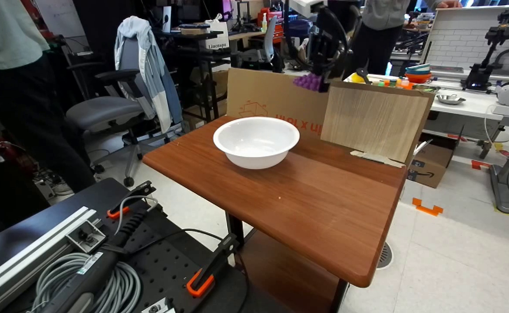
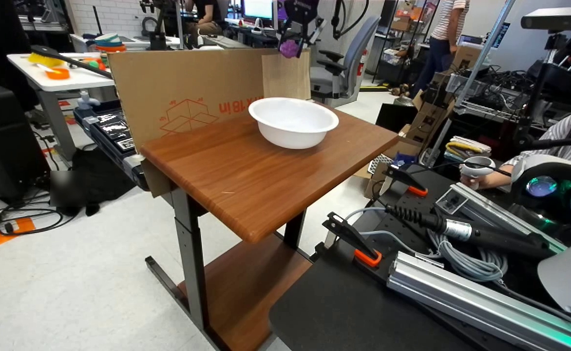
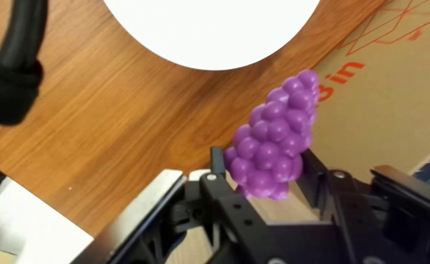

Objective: Pick up the purple toy grape and put it inside the white bowl

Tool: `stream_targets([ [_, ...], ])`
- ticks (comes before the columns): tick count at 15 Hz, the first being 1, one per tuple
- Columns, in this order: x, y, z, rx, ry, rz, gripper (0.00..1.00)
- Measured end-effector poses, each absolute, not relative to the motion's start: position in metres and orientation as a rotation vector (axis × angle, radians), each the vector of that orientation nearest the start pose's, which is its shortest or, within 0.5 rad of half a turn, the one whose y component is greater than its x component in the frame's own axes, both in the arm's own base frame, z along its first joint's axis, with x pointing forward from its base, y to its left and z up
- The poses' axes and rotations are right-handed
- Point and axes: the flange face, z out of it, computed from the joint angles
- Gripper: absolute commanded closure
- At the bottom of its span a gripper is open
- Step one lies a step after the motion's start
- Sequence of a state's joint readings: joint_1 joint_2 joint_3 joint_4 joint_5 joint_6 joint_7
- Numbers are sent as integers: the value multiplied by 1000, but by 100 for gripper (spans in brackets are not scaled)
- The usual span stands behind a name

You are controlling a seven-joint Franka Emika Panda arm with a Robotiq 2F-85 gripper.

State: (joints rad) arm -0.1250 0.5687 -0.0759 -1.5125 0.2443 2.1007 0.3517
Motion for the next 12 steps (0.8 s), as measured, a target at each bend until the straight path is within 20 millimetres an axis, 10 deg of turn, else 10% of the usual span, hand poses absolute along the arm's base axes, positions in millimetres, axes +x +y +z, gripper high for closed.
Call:
stream_targets([
  [6, 669, -27, 326, -2848, 763, 79, 75],
  [12, 648, -21, 288, -2863, 770, 183, 75],
])
